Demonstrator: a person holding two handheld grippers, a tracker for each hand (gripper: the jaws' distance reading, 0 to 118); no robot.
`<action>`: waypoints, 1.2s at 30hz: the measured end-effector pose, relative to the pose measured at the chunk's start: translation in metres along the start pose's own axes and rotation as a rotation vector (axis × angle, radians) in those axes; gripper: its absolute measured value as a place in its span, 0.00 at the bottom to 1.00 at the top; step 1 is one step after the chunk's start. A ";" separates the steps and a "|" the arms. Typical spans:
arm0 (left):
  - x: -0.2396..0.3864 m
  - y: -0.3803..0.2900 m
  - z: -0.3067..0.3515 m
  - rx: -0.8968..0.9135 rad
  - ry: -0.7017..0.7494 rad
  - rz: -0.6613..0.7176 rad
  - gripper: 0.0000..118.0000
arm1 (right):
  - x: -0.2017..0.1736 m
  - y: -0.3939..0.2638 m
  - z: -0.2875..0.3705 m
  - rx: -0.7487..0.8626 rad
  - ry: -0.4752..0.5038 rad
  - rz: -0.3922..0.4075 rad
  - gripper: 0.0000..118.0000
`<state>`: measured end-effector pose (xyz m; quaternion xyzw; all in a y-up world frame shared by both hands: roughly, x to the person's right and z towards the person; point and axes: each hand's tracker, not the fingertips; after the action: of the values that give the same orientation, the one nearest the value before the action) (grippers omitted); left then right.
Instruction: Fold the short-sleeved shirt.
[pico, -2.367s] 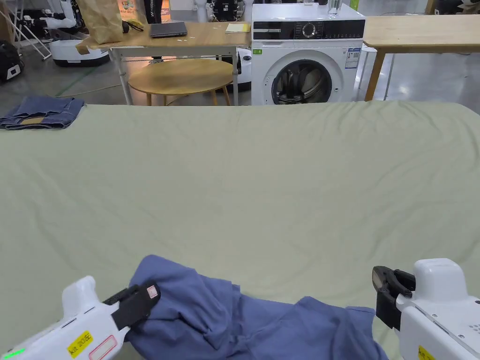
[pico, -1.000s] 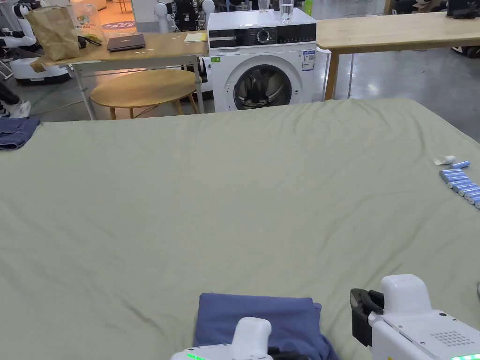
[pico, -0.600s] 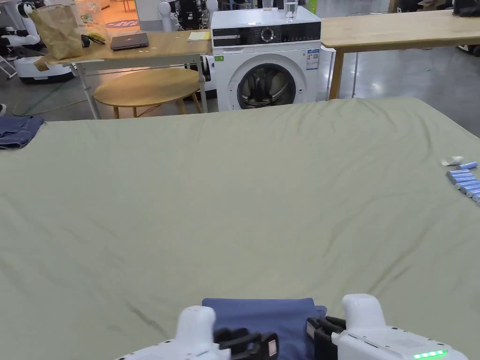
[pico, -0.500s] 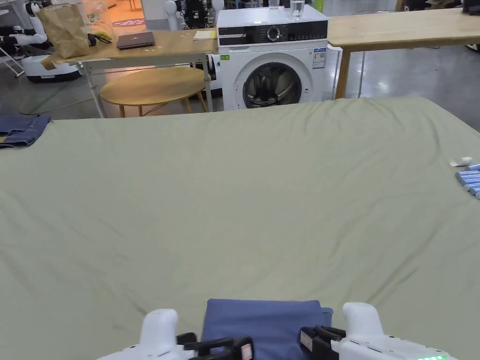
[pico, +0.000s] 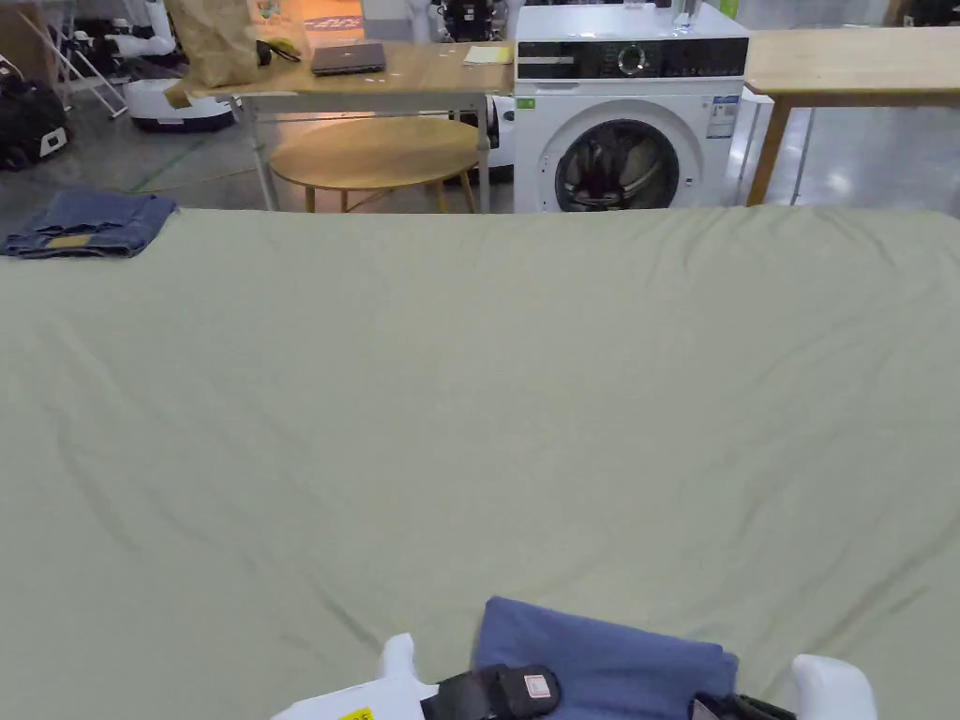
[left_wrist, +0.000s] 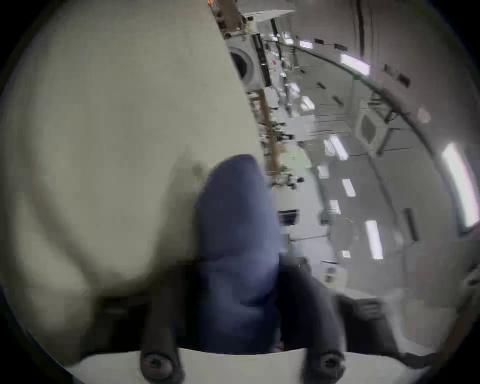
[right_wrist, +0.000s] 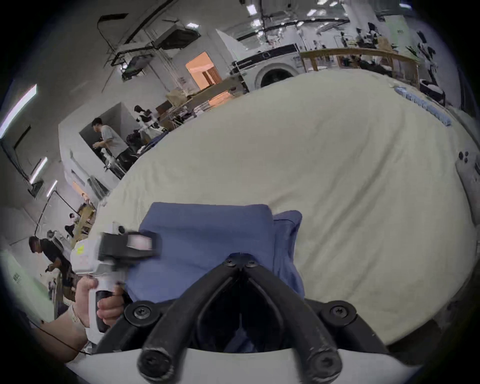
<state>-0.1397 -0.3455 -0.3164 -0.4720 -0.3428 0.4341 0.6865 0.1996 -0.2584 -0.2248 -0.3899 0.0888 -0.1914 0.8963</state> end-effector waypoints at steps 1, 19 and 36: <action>-0.001 0.001 0.001 -0.006 0.017 -0.003 0.18 | -0.002 0.001 0.001 0.002 0.005 0.006 0.00; -0.050 0.190 0.357 0.247 0.489 -0.265 0.18 | -0.124 0.030 -0.022 0.012 0.043 0.213 0.00; -0.050 0.214 0.459 0.458 0.625 -0.240 0.95 | -0.139 0.035 -0.034 -0.001 0.043 0.262 0.00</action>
<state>-0.6220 -0.1929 -0.3748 -0.3726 -0.0647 0.2519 0.8908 0.0717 -0.2019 -0.2726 -0.3713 0.1584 -0.0809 0.9113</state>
